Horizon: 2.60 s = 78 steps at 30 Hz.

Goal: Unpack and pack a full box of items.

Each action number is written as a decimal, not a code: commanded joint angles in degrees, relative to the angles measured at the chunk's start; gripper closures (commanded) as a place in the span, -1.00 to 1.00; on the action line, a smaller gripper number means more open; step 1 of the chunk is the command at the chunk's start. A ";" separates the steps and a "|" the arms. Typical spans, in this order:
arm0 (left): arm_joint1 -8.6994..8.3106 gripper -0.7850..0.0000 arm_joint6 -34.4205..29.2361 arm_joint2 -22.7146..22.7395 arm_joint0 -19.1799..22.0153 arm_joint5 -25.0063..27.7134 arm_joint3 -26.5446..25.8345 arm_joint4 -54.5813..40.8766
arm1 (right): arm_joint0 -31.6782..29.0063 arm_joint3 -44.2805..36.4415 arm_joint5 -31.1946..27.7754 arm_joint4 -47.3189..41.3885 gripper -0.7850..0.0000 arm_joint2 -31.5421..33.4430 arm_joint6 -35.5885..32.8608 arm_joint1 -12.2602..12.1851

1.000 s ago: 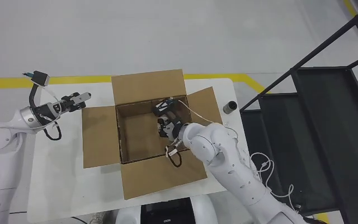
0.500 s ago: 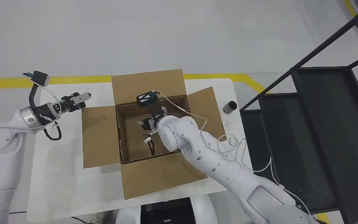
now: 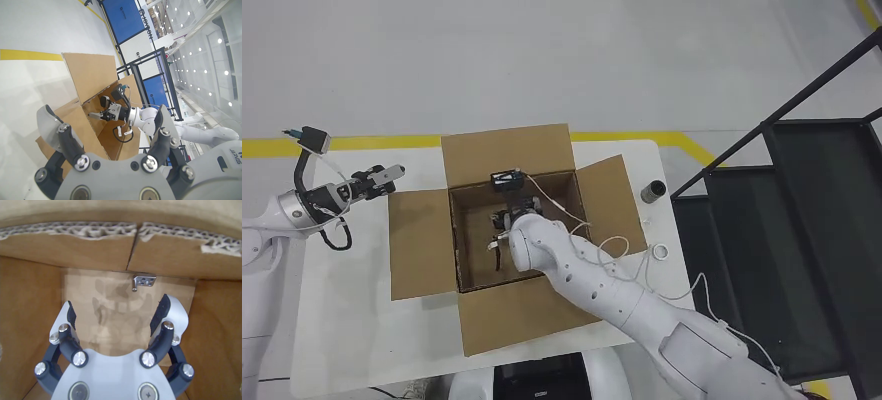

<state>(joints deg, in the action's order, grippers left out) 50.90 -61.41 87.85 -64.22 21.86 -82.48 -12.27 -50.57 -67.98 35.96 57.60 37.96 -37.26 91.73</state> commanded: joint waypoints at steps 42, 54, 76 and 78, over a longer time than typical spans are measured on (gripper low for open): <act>0.00 -1.00 0.00 0.00 0.00 0.00 0.00 0.00 | -1.22 8.05 -5.01 6.97 -1.00 1.96 4.55 3.35; 0.00 -1.00 0.00 0.00 0.00 0.00 0.00 0.00 | -10.18 -9.35 -11.84 24.18 -1.00 5.26 0.00 -0.72; 0.00 -1.00 0.00 0.00 0.00 0.00 0.00 0.00 | -10.92 -11.75 -17.22 30.23 -1.00 5.58 -6.41 -1.34; 0.00 -1.00 0.00 0.00 0.00 0.00 0.00 0.00 | -11.49 -11.39 -17.10 29.72 -1.00 5.81 -5.13 -1.26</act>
<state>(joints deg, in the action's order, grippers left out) 50.90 -61.41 87.85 -64.22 21.86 -82.48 -12.27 -61.75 -79.52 18.81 87.80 43.66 -43.13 90.41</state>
